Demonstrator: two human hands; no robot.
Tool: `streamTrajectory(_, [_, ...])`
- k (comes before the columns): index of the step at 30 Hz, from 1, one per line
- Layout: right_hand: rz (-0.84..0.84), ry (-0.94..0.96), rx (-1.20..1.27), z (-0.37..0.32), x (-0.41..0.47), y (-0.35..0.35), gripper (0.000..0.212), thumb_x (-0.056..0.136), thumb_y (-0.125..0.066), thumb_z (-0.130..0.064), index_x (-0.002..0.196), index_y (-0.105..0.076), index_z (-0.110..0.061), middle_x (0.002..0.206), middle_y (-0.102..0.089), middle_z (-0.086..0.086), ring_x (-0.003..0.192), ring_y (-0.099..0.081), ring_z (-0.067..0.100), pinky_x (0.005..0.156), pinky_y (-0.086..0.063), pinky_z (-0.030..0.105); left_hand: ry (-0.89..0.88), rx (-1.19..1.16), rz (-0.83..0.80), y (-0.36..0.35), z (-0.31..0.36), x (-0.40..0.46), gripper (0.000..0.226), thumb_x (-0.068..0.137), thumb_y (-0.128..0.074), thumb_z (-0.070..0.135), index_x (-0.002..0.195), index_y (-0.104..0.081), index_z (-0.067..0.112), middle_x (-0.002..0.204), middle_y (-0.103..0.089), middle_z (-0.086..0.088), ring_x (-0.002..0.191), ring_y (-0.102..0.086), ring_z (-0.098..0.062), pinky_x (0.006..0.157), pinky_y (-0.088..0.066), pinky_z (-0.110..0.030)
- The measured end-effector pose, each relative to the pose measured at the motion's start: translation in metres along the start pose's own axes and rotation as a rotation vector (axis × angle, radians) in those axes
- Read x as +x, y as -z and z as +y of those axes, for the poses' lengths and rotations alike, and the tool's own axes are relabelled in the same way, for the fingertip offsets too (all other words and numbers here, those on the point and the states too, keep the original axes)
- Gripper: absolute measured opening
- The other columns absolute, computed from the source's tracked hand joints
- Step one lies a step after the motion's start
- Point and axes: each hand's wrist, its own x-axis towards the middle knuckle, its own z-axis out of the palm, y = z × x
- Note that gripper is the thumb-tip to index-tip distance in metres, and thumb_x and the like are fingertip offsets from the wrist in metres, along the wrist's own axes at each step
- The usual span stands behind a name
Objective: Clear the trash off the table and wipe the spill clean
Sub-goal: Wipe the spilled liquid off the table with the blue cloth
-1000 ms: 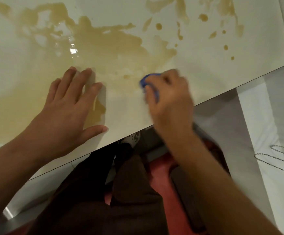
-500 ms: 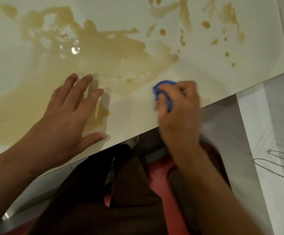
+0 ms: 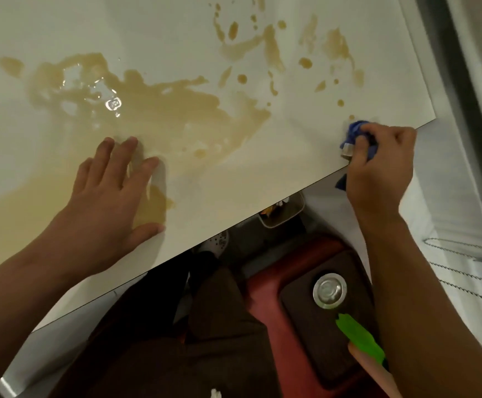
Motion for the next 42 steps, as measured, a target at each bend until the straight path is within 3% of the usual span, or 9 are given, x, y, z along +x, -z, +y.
streamTrajectory(4, [-0.014,0.179,0.068,-0.043,-0.032,-0.001,0.023,0.101,-0.059,-0.021,0.119,-0.069,-0.012,0.117,-0.055,0.011,0.098,-0.060,0.021,0.082,-0.048,0.018,0.048,0.021,-0.031,0.006,0.006,0.002,0.105,0.068,-0.091,0.039,0.152,-0.032,0.014,0.163,-0.017,-0.025,0.150,-0.010,-0.050,0.114,-0.022,-0.067])
streamTrajectory(9, [-0.440,0.464,0.075,-0.079,-0.094,-0.023,0.025,0.099,-0.061,-0.026,0.119,-0.067,-0.013,0.115,-0.053,0.010,0.093,-0.058,0.027,0.070,-0.054,0.037,0.073,0.026,-0.070,0.014,0.012,0.009,0.106,0.070,-0.090,0.040,0.154,-0.031,0.014,0.164,-0.013,-0.023,0.151,-0.007,-0.046,0.117,-0.020,-0.063])
streamTrajectory(12, [-0.442,0.277,0.099,-0.046,-0.080,-0.011,0.028,0.101,-0.061,-0.028,0.126,-0.065,-0.016,0.117,-0.048,0.006,0.094,-0.056,0.019,0.080,-0.054,0.039,0.063,0.022,-0.115,0.021,0.015,0.012,0.107,0.074,-0.086,0.045,0.157,-0.026,0.015,0.166,-0.005,-0.020,0.153,-0.001,-0.043,0.119,-0.018,-0.060])
streamTrajectory(17, [-0.303,-0.103,-0.015,-0.014,-0.039,0.033,0.028,0.100,-0.061,-0.029,0.126,-0.068,-0.022,0.120,-0.052,0.004,0.102,-0.059,0.021,0.083,-0.037,0.022,0.078,-0.034,-0.191,0.043,0.034,0.006,0.106,0.087,-0.068,0.058,0.162,-0.002,0.023,0.168,0.019,-0.010,0.154,0.021,-0.034,0.125,-0.004,-0.050])
streamTrajectory(26, [-0.341,-0.043,0.225,-0.063,-0.047,0.052,0.024,0.095,-0.062,-0.034,0.117,-0.070,-0.028,0.114,-0.061,-0.002,0.098,-0.057,0.004,0.088,-0.048,0.023,-0.064,0.018,-0.326,0.077,0.076,-0.001,0.097,0.095,-0.053,0.063,0.162,0.003,0.023,0.168,0.018,-0.009,0.154,0.022,-0.033,0.126,-0.003,-0.047])
streamTrajectory(31, [-0.366,-0.235,0.405,-0.063,-0.029,0.052,0.023,0.097,-0.068,-0.031,0.118,-0.070,-0.023,0.117,-0.060,0.000,0.106,-0.061,0.014,0.096,-0.049,0.031,-0.068,0.036,-0.329,0.086,0.098,0.021,0.095,0.095,-0.054,0.061,0.162,0.001,0.021,0.169,0.014,-0.009,0.154,0.019,-0.034,0.126,-0.005,-0.048])
streamTrajectory(36, [-0.294,-0.210,0.413,-0.046,0.015,0.064,0.017,0.099,-0.065,-0.027,0.114,-0.072,-0.022,0.101,-0.055,-0.014,0.090,-0.057,0.002,0.081,-0.041,0.006,-0.055,0.018,-0.333,0.085,0.124,0.057,0.092,0.096,-0.055,0.059,0.162,-0.004,0.020,0.169,0.007,-0.010,0.155,0.013,-0.034,0.126,-0.007,-0.050])
streamTrajectory(39, [-0.270,-0.182,0.414,-0.033,0.041,0.057,0.020,0.099,-0.066,-0.024,0.117,-0.072,-0.018,0.111,-0.062,-0.005,0.093,-0.062,0.007,0.088,-0.051,0.025,-0.039,-0.067,-0.282,0.073,0.139,0.079,0.084,0.098,-0.056,0.053,0.162,-0.010,0.023,0.170,0.000,-0.007,0.157,0.006,-0.030,0.127,-0.010,-0.048])
streamTrajectory(42, [-0.438,-0.148,0.287,-0.025,0.048,0.038,0.043,0.100,-0.063,-0.029,0.140,-0.057,-0.013,0.137,-0.045,0.005,0.116,-0.056,0.022,0.099,-0.046,0.032,0.006,-0.052,-0.259,0.056,0.146,0.098,0.081,0.098,-0.055,0.050,0.161,-0.011,0.023,0.170,-0.001,-0.008,0.156,0.005,-0.031,0.126,-0.010,-0.049])
